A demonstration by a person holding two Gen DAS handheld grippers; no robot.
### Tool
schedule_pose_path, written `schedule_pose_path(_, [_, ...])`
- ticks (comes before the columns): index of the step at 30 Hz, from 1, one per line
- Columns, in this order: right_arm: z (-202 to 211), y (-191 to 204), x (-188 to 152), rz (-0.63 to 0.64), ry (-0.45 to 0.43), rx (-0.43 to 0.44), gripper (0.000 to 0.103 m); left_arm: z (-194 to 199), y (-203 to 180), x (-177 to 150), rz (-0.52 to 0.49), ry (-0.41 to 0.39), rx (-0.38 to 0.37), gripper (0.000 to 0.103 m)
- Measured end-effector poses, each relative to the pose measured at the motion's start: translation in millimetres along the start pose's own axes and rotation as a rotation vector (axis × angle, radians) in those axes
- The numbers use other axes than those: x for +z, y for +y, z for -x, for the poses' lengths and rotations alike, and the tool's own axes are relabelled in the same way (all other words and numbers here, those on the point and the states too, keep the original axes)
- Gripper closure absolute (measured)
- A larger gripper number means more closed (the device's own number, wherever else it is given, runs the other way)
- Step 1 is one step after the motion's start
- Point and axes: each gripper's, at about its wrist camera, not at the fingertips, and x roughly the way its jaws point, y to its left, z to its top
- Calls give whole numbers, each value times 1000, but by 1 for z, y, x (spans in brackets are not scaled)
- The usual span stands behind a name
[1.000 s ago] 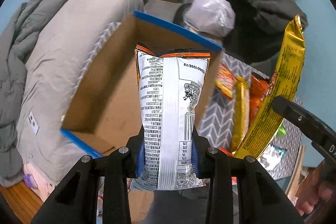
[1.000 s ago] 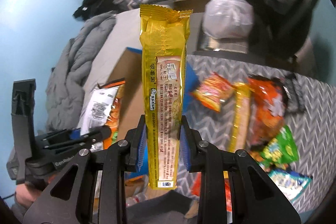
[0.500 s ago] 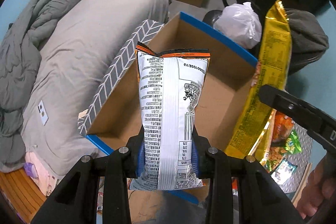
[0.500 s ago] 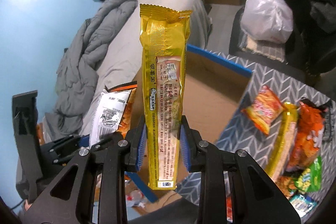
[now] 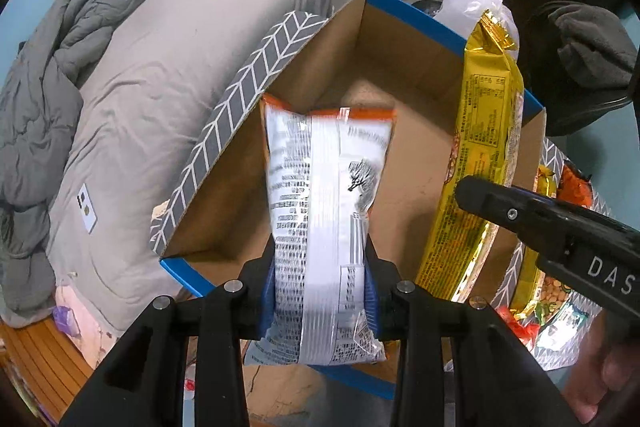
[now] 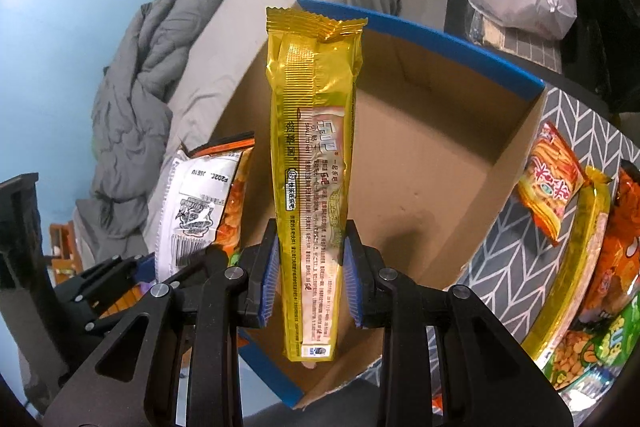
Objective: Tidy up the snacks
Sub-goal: 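Release the yellow bar and white chip bag into the box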
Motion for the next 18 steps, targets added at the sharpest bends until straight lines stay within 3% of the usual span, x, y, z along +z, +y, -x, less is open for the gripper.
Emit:
schedule_pose_path(5, [2,3,0,-6,-4,-13,69,-1,3,1,1,5,3,61])
schedule_pose_path(7, [3,2,1,-6,-13,-23,61,1,4,1,4,0,6,51])
schedule_pose_path(10, [10,3,1,-8,-34,-59,52,6,5,0,9,-13,2,49])
schedule_pose_path(12, [17,2,0,-15,-51,-75,39,10,5,0,7,-13,-4,45])
schedule_pose_path(18, [36,-3,-5,-4,-84,-131,37,27,-3,-2,-30,-50,-1,36])
